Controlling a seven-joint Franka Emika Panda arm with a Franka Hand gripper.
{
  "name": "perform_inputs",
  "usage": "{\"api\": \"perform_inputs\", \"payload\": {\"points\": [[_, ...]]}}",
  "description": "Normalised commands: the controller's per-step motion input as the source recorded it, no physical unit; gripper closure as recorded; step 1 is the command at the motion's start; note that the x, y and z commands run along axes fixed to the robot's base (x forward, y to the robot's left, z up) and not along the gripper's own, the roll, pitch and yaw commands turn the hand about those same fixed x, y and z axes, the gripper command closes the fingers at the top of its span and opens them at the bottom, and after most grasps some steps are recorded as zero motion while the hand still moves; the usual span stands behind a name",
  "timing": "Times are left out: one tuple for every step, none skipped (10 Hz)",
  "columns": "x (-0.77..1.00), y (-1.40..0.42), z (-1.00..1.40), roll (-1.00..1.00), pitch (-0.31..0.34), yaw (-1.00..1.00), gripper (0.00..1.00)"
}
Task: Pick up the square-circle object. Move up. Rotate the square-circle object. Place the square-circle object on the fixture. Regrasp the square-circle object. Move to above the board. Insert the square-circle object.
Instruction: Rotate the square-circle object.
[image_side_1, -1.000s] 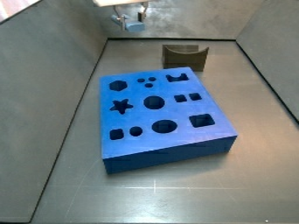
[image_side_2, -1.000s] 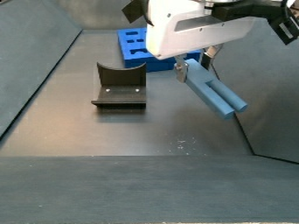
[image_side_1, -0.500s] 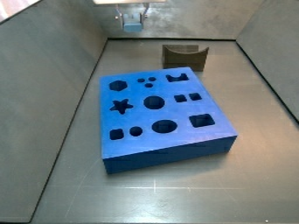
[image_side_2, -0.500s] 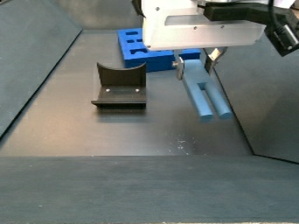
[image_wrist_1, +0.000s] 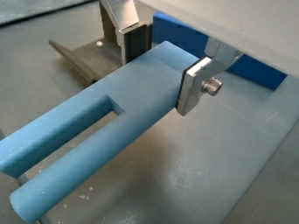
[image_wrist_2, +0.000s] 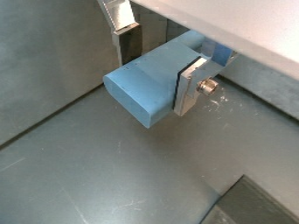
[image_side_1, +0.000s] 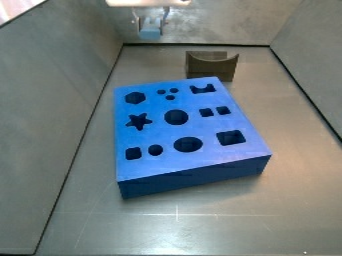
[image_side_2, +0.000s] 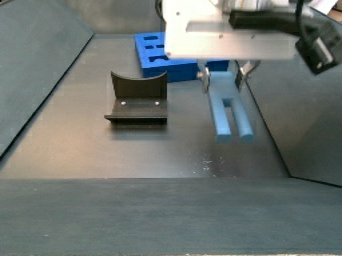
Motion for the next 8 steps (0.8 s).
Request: {"api": "perform_inputs", "payload": {"points": [[0.02, 0.0, -1.0, 0.0, -0.03, 0.04, 1.0], [0.03, 0.0, -1.0, -0.02, -0.036, 0.04, 1.0], [0.04, 0.0, -1.0, -0.03, -0.039, 0.03, 1.0], [0.04, 0.0, -0.93, -0.04, -0.037, 0.02, 1.0], [0.05, 0.0, -0.78, -0.06, -0.039, 0.02, 1.0], [0.04, 0.0, -0.65, -0.07, -0.044, 0.02, 1.0], [0.04, 0.0, -0.51, -0.07, -0.051, 0.02, 1.0], [0.03, 0.0, -0.34, -0.08, -0.063, 0.02, 1.0]]}}
